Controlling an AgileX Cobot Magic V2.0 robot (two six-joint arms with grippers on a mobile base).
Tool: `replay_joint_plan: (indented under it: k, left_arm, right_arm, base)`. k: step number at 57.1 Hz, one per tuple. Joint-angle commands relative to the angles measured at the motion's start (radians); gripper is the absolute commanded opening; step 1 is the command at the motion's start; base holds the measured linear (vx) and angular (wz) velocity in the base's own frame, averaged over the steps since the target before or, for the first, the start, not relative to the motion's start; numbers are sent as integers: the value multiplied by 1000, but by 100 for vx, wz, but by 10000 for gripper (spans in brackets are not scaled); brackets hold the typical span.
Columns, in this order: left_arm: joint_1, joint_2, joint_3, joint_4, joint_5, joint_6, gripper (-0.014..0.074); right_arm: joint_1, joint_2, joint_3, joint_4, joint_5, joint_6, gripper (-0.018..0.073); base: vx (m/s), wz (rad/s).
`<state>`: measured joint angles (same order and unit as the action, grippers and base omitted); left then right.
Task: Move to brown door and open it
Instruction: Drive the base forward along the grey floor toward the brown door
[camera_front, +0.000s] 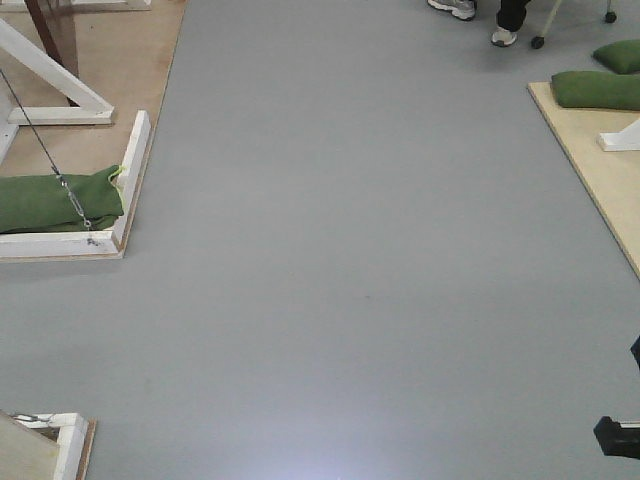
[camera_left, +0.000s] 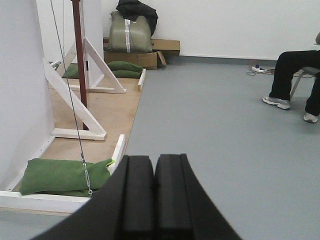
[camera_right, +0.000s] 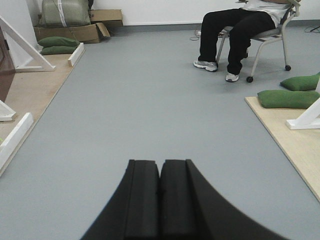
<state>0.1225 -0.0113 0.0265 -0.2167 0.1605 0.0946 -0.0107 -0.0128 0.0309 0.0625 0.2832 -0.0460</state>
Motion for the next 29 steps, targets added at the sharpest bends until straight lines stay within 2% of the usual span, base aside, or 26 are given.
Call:
replay_joint_plan:
  k: [1, 29]
  left_arm:
    - [-2, -15, -16, -4, -75, -6, -3]
    - [-2, -15, -15, -4, -75, -6, -3]
  right_arm:
    - [-4, -14, 7, 0, -83, -6, 0]
    - [-4, -14, 7, 0, -83, -6, 0]
  base:
    - [2, 1]
    - [9, 1]
